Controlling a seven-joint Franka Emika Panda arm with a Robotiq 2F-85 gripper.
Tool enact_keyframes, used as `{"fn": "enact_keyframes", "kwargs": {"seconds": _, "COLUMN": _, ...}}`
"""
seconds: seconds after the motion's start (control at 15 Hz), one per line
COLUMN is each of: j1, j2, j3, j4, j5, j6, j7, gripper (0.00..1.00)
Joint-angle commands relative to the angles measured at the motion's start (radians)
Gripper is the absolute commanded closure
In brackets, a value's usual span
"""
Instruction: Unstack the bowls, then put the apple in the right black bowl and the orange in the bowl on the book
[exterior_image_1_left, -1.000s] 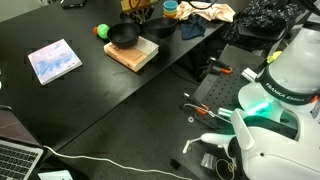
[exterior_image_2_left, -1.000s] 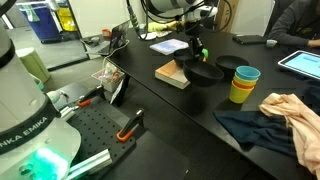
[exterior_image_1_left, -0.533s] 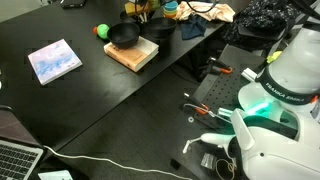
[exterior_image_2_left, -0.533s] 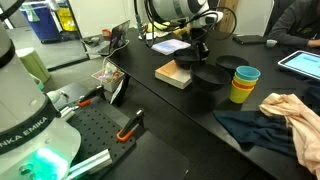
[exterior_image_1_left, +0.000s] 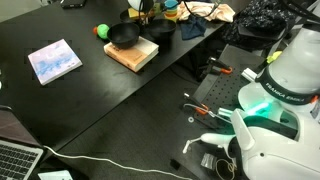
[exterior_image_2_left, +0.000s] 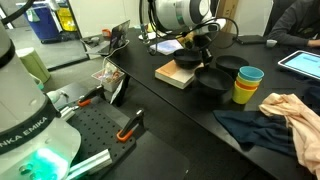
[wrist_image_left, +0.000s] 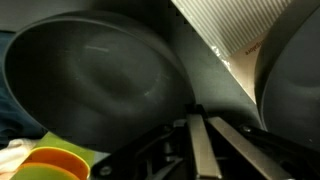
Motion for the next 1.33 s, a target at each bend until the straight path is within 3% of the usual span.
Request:
{"fn": "enact_keyframes", "kwargs": {"seconds": 0.0, "j1": 0.016, "j2": 0.030, "j3": -0.019, "j4": 0.019, "j5": 0.041, "j6": 0.048, "j7": -0.020, "gripper": 0.97}}
{"fn": "enact_keyframes", "kwargs": {"seconds": 0.2, "j1": 0.017, "j2": 0.042, "j3": -0.019, "j4": 0.020, "j5": 0.055, "j6": 0.060, "j7": -0.036, "gripper": 0.95}}
{"fn": "enact_keyframes", "kwargs": {"seconds": 0.27, "j1": 0.015, "j2": 0.043, "j3": -0.015, "j4": 0.019, "j5": 0.061, "j6": 0.062, "j7": -0.040, "gripper": 0.71}}
{"fn": "enact_keyframes", "kwargs": {"seconds": 0.47, "j1": 0.017, "j2": 0.027, "j3": -0.008, "j4": 0.012, "j5": 0.089, "j6": 0.058, "j7": -0.050, "gripper": 0.60}}
{"fn": "enact_keyframes", "kwargs": {"seconds": 0.93, "j1": 0.076, "j2": -0.032, "j3": -0.035, "j4": 0.058, "j5": 0.059, "j6": -0.045, "j7": -0.077, "gripper": 0.05}}
{"fn": "enact_keyframes", "kwargs": {"seconds": 1.13, "j1": 0.116, "j2": -0.028, "j3": -0.069, "j4": 0.126, "j5": -0.003, "j6": -0.118, "j7": -0.083, "gripper": 0.00}}
{"fn": "enact_keyframes", "kwargs": {"seconds": 1.27, "j1": 0.106, "j2": -0.024, "j3": -0.049, "j4": 0.177, "j5": -0.019, "j6": -0.156, "j7": -0.091, "gripper": 0.00}}
